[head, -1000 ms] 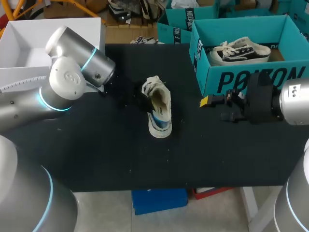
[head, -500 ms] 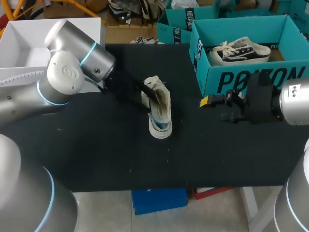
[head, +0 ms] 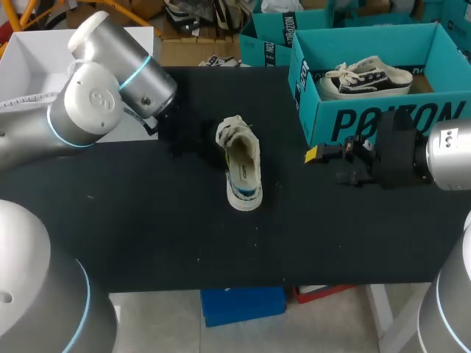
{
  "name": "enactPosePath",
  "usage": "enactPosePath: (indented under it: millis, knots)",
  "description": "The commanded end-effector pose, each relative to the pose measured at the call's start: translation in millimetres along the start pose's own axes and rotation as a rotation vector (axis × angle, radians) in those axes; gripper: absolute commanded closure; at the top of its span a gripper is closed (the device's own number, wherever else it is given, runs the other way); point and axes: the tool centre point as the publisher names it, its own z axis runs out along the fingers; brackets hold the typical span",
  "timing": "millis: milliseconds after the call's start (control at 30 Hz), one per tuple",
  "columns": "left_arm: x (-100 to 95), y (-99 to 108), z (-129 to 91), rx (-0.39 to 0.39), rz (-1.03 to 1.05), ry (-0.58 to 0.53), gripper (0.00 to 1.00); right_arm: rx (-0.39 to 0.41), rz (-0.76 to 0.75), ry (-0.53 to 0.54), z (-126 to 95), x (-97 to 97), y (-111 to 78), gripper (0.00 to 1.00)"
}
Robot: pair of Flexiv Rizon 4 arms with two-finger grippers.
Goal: Take the shoe out of the shoebox, open the shoe tongue, remove and reinsert the insole, then place the shoe into the shoebox
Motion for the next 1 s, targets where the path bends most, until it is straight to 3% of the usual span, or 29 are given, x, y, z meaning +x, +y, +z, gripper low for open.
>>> enactPosePath:
  millis: [33, 600, 1000]
  knots:
    - [2.4, 1, 2, -0.005, -0.002, 0.035, 1.00, 0.000, 0.001, -0.001, 0, 0.3, -0.2, 0.00]
    - [20.6, -4, 26, 0.036, -0.028, 0.081, 1.00, 0.000, 0.001, -0.001, 0, 0.3, -0.2, 0.00]
    - [18.9, 4, 38, 0.060, -0.050, 0.092, 1.00, 0.000, 0.001, -0.001, 0, 0.3, -0.2, 0.00]
